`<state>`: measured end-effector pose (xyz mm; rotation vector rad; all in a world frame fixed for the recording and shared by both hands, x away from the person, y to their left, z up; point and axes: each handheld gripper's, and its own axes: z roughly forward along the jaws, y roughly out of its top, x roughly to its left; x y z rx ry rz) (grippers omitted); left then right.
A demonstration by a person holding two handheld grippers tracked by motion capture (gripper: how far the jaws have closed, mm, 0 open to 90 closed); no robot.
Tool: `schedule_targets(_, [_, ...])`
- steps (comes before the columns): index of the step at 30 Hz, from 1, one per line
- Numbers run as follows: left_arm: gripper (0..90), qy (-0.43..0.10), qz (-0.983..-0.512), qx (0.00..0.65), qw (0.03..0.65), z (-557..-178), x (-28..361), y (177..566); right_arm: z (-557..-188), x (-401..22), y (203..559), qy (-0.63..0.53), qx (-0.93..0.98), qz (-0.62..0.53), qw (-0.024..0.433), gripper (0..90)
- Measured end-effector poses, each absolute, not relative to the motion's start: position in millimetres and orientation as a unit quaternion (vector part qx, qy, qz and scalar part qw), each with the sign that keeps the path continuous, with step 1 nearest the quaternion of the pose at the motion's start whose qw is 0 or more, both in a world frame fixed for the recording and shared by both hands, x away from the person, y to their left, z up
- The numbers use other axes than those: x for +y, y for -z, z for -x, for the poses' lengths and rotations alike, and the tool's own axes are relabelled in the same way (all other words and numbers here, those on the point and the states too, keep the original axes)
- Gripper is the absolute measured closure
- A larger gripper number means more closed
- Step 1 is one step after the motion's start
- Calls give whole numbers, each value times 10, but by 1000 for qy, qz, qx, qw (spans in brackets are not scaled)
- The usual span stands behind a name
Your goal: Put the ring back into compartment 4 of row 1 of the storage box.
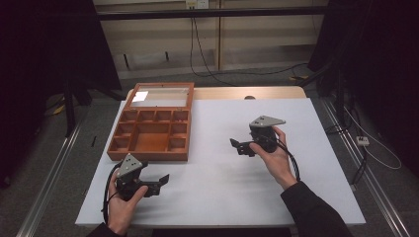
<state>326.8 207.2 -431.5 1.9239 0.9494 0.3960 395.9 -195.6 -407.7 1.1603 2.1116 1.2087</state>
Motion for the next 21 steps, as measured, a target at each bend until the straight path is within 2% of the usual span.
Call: schedule_targets(21, [51,-161,-779,388,466,-3265,2070,4313,-3456,-2462,4186,-435,740,-450,247,93])
